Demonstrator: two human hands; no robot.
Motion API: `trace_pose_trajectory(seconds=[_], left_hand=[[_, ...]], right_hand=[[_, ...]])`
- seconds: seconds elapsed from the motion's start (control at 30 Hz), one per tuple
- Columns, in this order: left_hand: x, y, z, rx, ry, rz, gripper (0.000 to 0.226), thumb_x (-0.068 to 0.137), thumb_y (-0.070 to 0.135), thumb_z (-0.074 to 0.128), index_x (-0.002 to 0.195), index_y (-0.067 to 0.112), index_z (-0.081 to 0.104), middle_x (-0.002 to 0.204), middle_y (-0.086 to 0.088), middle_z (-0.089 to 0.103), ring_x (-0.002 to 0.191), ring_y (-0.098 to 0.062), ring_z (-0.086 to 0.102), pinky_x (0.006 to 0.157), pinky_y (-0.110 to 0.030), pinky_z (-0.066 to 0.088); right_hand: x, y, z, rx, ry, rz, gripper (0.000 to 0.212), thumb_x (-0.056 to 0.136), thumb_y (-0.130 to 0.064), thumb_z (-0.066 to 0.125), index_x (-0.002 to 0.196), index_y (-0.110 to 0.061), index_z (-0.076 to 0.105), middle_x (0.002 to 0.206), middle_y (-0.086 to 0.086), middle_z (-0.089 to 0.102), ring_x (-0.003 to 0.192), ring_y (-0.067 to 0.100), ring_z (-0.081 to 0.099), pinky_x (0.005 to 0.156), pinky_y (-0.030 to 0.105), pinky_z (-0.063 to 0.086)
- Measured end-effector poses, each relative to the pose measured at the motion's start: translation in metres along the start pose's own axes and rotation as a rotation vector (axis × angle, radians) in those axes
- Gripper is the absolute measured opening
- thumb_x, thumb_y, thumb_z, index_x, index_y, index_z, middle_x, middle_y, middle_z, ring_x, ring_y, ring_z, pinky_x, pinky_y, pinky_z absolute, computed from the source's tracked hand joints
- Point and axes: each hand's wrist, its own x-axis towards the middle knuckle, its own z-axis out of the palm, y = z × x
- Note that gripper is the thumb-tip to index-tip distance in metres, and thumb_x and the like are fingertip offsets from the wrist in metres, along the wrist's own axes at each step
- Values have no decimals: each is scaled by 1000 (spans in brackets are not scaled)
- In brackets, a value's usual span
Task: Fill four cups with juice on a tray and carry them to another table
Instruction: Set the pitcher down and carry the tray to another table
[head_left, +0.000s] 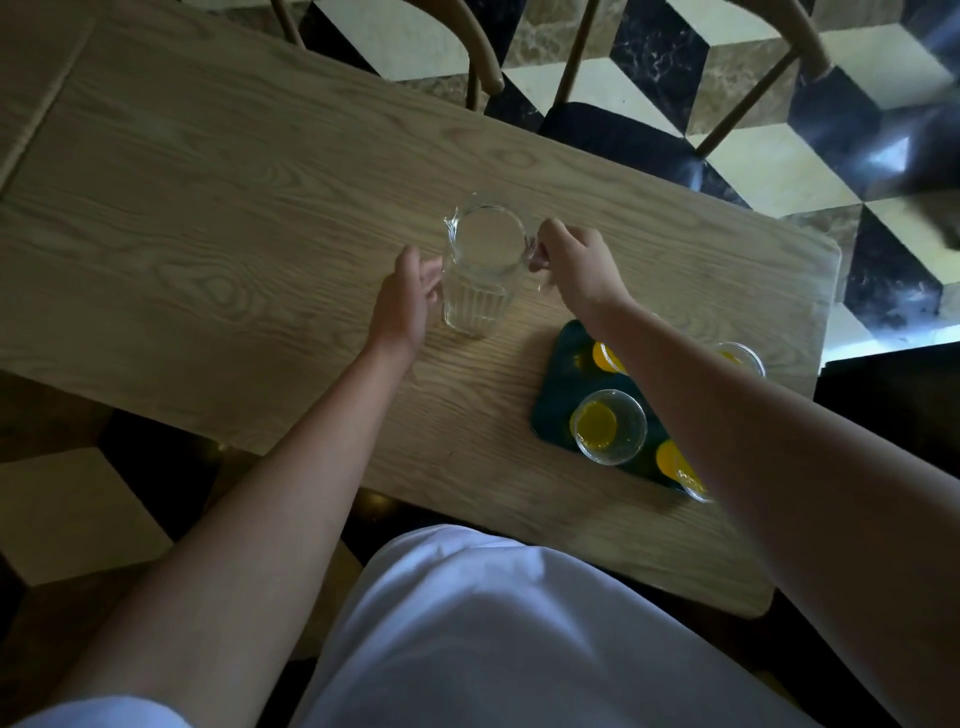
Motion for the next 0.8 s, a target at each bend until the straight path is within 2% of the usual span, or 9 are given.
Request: trace_pose_trajectory(seconds=[0.07, 0.13, 0.23, 0.27, 0.33, 0.43, 0.5, 0.6, 0.8], left_hand=[[-2, 6, -1, 82, -34, 28, 56, 108, 35, 18, 137, 0, 52, 128, -4, 58, 121, -13, 53, 98, -27, 44], [-6, 10, -3, 93, -24, 61, 61, 106, 42, 20, 140, 3, 51, 138, -3, 57, 122, -11, 52, 104, -29, 42], [-24, 17, -2, 92, 158, 256, 55, 93, 50, 34, 122, 17, 68, 123, -2, 70, 114, -10, 62, 104, -36, 47], [-35, 20, 1, 104, 229, 357, 45, 94, 45, 38, 113, 20, 71, 114, 1, 72, 108, -10, 64, 100, -36, 49], [-63, 24, 11, 145, 285, 561, 37, 99, 32, 41, 114, 15, 71, 113, 3, 71, 107, -9, 65, 94, -31, 52], [-107, 19, 33, 181, 171, 738, 33, 102, 20, 39, 115, 12, 68, 106, 0, 70, 98, -10, 66, 83, -29, 54], [-128, 8, 48, 183, 43, 720, 31, 102, 17, 39, 111, 9, 68, 98, -2, 70, 92, -13, 66, 79, -33, 56], [-148, -16, 65, 205, -107, 581, 30, 99, 20, 42, 108, 12, 69, 97, -3, 72, 94, -16, 68, 84, -39, 57], [-160, -54, 75, 276, -290, 185, 28, 92, 27, 46, 99, 18, 72, 90, -7, 76, 90, -25, 72, 85, -48, 59]], right_hand=[[-4, -4, -5, -79, 11, -17, 31, 94, -34, 45, 73, -15, 58, 76, 1, 59, 69, 15, 49, 65, 33, 39], [-12, -4, -12, -124, 42, -28, 35, 99, -39, 45, 85, -10, 61, 80, -1, 61, 72, 14, 51, 65, 32, 40], [-32, 0, -26, -82, 123, -19, 47, 97, -46, 45, 103, -3, 62, 97, 12, 68, 82, 16, 55, 75, 43, 50], [-39, 2, -31, -56, 141, -11, 54, 93, -49, 45, 107, 0, 62, 102, 17, 69, 84, 19, 57, 82, 50, 52], [-56, 9, -41, -33, 139, 2, 58, 85, -52, 45, 107, -2, 63, 99, 13, 69, 89, 23, 62, 88, 54, 53], [-80, 25, -61, 15, 121, -15, 44, 87, -49, 50, 109, -13, 64, 105, 6, 70, 99, 24, 66, 91, 50, 56], [-96, 40, -76, 71, 125, -24, 31, 97, -37, 53, 113, -13, 64, 108, 6, 69, 100, 22, 66, 92, 45, 57], [-119, 66, -99, 170, 169, -2, 17, 100, -26, 54, 108, -14, 63, 108, 7, 70, 100, 20, 67, 88, 40, 59], [-176, 122, -125, 410, 333, 131, 11, 98, -13, 55, 105, -11, 63, 98, 8, 72, 86, 15, 70, 74, 29, 60]])
